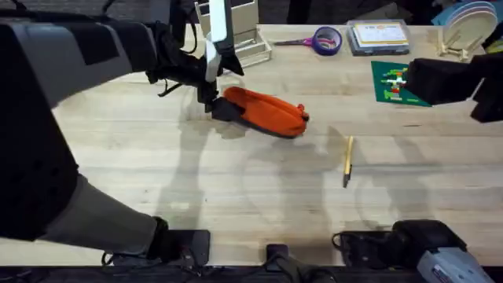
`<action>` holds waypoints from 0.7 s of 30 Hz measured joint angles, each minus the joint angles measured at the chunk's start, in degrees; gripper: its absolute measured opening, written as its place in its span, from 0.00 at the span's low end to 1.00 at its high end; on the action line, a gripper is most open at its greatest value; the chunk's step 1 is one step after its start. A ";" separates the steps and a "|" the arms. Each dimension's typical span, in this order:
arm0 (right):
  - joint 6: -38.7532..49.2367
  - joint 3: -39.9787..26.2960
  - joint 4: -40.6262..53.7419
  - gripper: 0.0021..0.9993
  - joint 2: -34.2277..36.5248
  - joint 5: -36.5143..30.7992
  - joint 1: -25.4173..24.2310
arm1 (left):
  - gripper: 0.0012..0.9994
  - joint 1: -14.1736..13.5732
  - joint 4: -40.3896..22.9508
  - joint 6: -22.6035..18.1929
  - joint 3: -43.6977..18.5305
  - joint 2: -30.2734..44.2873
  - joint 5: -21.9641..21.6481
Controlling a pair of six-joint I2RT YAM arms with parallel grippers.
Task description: Unzip the bag, pick up the pens from the table one at a time and place them inside, then zip the bag closed.
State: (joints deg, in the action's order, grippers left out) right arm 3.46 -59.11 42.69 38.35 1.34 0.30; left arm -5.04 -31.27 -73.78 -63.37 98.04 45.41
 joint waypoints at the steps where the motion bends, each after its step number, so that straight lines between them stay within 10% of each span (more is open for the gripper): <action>1: 0.00 0.00 0.00 1.00 0.02 0.00 0.00 | 0.99 0.00 -0.52 0.00 0.00 0.00 -0.05; 21: 0.00 0.00 0.00 1.00 0.02 -0.02 0.00 | 0.99 2.40 -1.52 1.55 0.00 0.00 -0.35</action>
State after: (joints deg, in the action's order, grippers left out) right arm 3.46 -59.11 42.70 38.37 1.32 0.30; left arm -2.63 -32.80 -72.23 -63.37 98.04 45.06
